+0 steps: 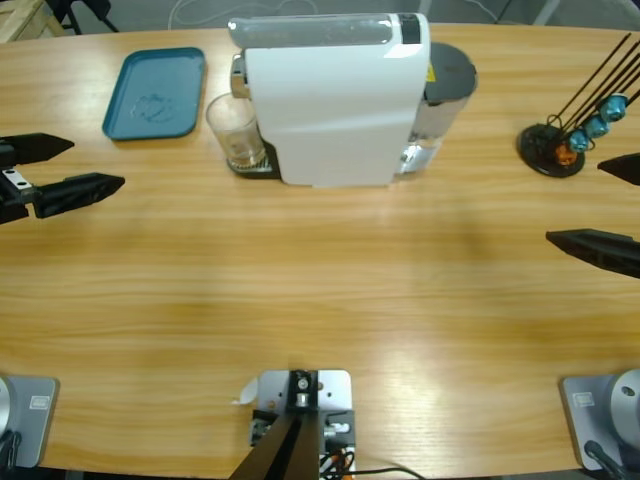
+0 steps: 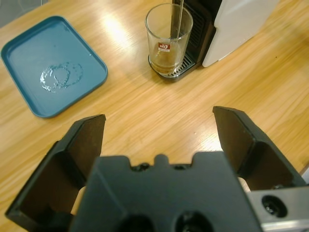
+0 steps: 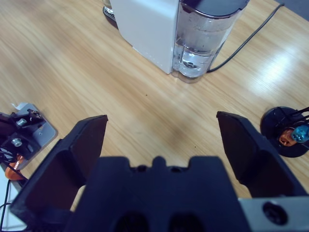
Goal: Pour coffee
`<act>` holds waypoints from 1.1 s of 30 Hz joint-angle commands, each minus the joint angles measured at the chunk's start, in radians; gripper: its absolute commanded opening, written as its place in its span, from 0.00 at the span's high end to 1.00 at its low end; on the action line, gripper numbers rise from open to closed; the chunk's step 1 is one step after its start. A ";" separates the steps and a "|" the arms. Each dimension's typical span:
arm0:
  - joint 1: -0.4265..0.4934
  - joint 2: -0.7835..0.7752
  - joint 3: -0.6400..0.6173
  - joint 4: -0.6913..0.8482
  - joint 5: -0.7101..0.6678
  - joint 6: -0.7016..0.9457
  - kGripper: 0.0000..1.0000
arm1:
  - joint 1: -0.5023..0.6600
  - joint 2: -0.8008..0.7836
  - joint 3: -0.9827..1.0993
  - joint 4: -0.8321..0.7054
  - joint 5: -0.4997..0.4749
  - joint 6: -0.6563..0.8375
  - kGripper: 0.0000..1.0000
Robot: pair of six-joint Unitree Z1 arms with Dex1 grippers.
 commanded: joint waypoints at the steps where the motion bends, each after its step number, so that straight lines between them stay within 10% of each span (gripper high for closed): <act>1: -0.014 -0.042 0.056 -0.035 -0.016 0.028 0.04 | -0.005 0.024 0.027 -0.009 -0.008 -0.016 0.00; 33: 0.012 0.179 0.032 -0.208 -0.203 0.088 0.06 | -0.005 0.067 0.063 -0.063 -0.017 0.059 0.00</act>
